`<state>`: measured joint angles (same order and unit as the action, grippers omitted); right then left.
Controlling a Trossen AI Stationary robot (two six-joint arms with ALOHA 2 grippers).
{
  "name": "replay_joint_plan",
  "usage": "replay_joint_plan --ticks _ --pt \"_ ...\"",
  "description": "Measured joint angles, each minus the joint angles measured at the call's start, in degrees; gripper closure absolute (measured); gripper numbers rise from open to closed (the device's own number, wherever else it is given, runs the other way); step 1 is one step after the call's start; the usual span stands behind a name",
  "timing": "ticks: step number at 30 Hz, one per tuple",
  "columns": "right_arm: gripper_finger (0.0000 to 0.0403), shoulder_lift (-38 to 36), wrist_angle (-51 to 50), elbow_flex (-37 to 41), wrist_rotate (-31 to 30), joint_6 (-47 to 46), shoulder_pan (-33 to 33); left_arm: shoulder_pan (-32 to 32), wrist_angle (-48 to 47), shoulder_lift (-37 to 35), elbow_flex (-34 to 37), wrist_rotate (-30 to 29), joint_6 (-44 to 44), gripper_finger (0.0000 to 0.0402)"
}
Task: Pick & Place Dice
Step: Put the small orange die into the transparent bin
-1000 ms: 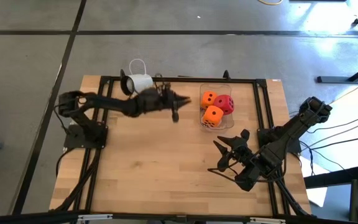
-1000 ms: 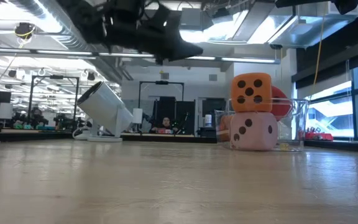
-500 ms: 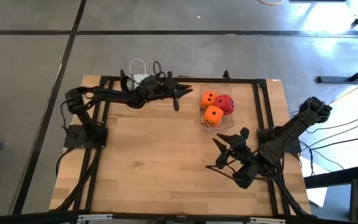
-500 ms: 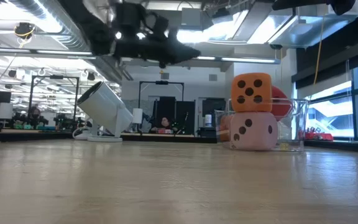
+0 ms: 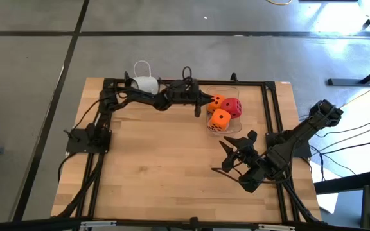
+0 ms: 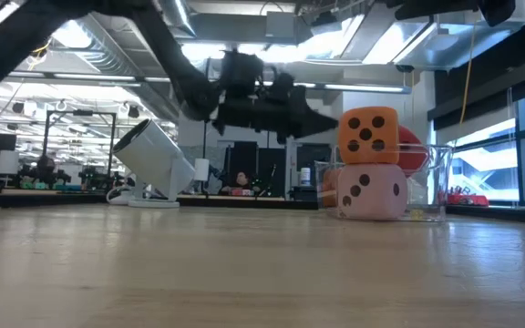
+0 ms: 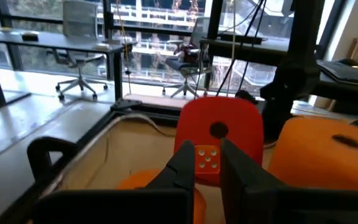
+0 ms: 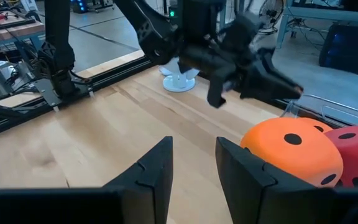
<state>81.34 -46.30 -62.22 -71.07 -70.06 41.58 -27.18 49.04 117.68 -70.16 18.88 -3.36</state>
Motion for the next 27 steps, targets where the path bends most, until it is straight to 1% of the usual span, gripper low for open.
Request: replay_joint_plan --ticks 8,17,23,27 --pt "0.0282 0.0 0.0 0.0 0.0 0.02 -1.32 0.82 0.01 3.31 -0.56 -0.06 -1.42 0.0378" --pt "0.0282 0.0 0.0 0.0 0.2 0.22 -3.04 2.33 0.02 3.51 -0.56 -1.16 -0.6 0.0343" --pt "0.0282 0.0 0.16 0.0 0.2 0.22 -3.06 2.8 -0.86 3.51 -0.56 -1.34 -0.52 0.0328" --pt "0.0282 0.0 0.66 0.0 0.2 0.22 -3.06 2.78 -2.46 3.51 -0.56 -4.71 -1.75 0.032"
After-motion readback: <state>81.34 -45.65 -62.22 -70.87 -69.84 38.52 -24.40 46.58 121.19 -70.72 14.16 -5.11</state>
